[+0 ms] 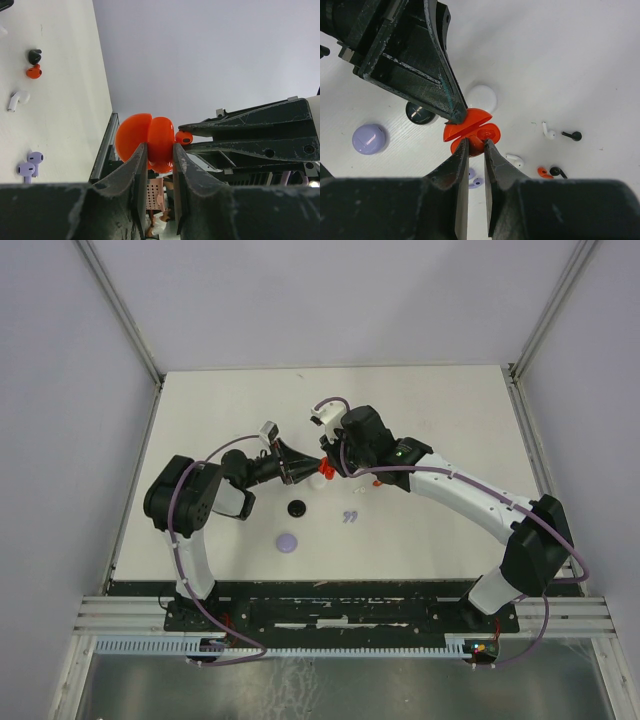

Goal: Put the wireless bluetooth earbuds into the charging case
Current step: Adjust the earbud with the charging case.

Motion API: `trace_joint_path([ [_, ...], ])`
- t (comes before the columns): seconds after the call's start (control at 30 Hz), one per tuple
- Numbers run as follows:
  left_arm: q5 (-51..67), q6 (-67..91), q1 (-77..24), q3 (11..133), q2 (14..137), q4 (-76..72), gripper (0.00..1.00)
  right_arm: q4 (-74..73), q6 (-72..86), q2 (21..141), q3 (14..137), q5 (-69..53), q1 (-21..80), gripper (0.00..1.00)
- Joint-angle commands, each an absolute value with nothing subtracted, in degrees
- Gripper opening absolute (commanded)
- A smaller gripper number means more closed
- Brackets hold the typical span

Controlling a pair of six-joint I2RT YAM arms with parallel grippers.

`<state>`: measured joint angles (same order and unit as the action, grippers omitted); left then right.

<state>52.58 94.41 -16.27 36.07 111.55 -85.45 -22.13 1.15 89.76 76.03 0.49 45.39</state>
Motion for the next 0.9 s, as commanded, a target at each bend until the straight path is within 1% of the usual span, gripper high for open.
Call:
trace_joint_path([
  [0.0,52.38,96.06,-16.59,37.42,108.59,-90.4,0.03,-20.83,0.46,89.64,76.07,1.42,45.71,0.14],
  [0.6,52.13,96.39,-16.6,37.56,107.9,-90.37,0.03,-21.03,0.27,90.07,75.85,1.32,45.81,0.15],
  [0.73,51.97,96.49,-16.62,37.75,107.93,-90.4,0.03,-21.08,0.26,90.03,75.76,1.08,45.83,0.18],
  [0.87,51.78,96.59,-16.57,37.99,107.95,-90.35,0.03,-21.18,0.35,89.94,75.67,0.76,45.88,0.26],
])
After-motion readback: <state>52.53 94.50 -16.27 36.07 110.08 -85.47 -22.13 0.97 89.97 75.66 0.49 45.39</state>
